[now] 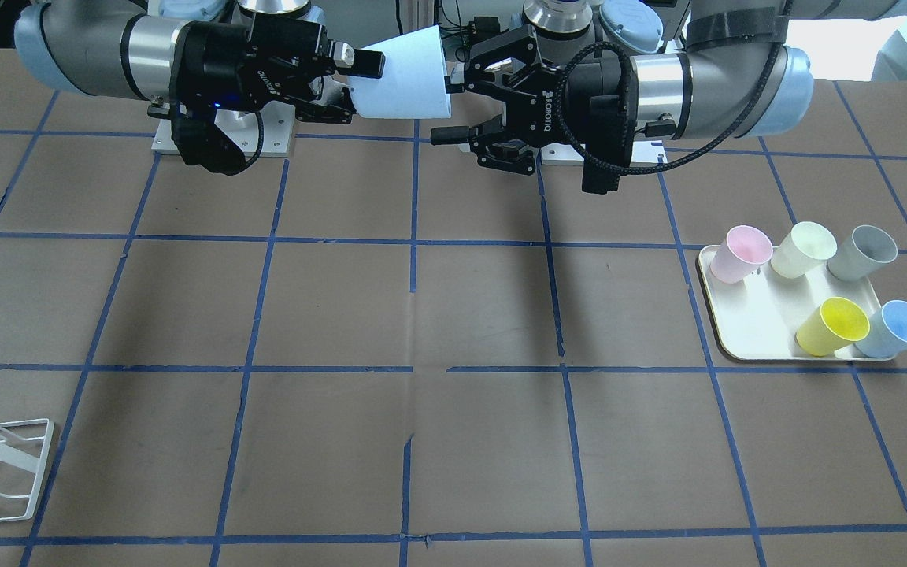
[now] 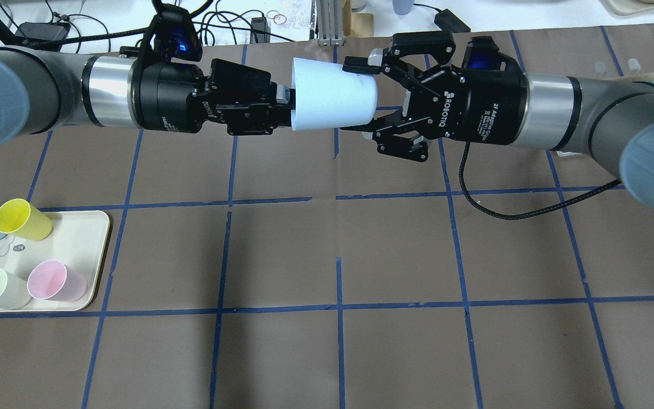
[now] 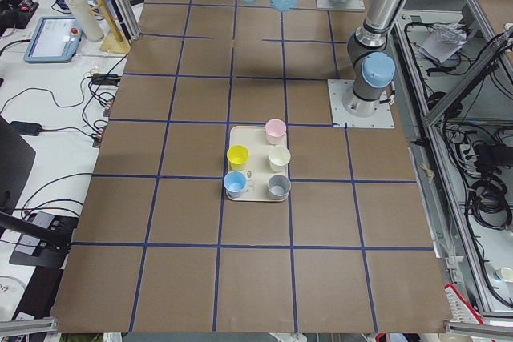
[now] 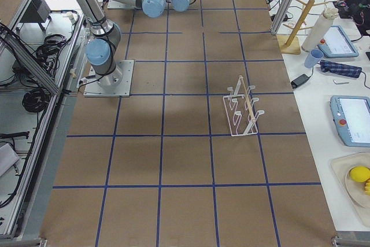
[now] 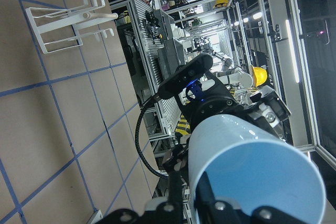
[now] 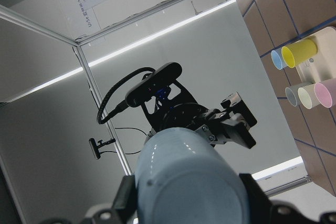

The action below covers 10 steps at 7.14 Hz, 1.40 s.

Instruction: Transfer IKEA cup to right arm and place on rack

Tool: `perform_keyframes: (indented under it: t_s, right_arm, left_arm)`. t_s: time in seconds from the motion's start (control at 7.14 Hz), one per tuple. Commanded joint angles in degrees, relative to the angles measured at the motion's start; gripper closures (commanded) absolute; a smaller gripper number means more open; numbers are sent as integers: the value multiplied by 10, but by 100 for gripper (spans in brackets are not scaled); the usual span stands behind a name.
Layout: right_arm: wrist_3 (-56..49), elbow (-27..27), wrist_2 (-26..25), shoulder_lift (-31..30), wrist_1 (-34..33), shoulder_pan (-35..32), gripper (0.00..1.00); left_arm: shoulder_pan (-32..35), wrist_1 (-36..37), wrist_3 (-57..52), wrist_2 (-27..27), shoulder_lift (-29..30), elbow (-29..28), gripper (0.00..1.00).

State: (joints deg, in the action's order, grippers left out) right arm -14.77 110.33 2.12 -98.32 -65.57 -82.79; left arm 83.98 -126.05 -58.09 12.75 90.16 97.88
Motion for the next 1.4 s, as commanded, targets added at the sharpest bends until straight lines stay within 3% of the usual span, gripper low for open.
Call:
perform_keyframes:
  t_s: [0.0, 0.28, 0.42, 0.56, 0.7, 0.98, 1.12, 1.26]
  right_arm:
    - [0, -6, 0, 5, -1, 14, 52]
    - [3, -6, -17, 5, -2, 60, 52]
    - [3, -11, -49, 5, -4, 86, 55]
    - [4, -35, -109, 4, -2, 123, 57]
    - [4, -69, -200, 3, -3, 143, 61]
    - [1, -134, -380, 1, -13, 145, 71]
    - [-3, -150, -447, 1, -38, 145, 71]
    - [-4, -153, -508, -1, -72, 145, 72]
  left_arm:
    - [-13, -2, 28, 3, -5, -10, 5]
    - [-35, 15, 115, 21, -5, -23, 0]
    - [-46, 84, 200, 107, -3, -34, 0]
    - [-48, 208, 300, 208, 7, -33, 0]
    - [-48, 304, 367, 316, 16, -30, 0]
    - [-46, 341, 378, 458, 27, -37, 0]
    - [-32, 378, 392, 558, 26, -39, 0]
    - [-13, 390, 405, 605, 21, -41, 0]
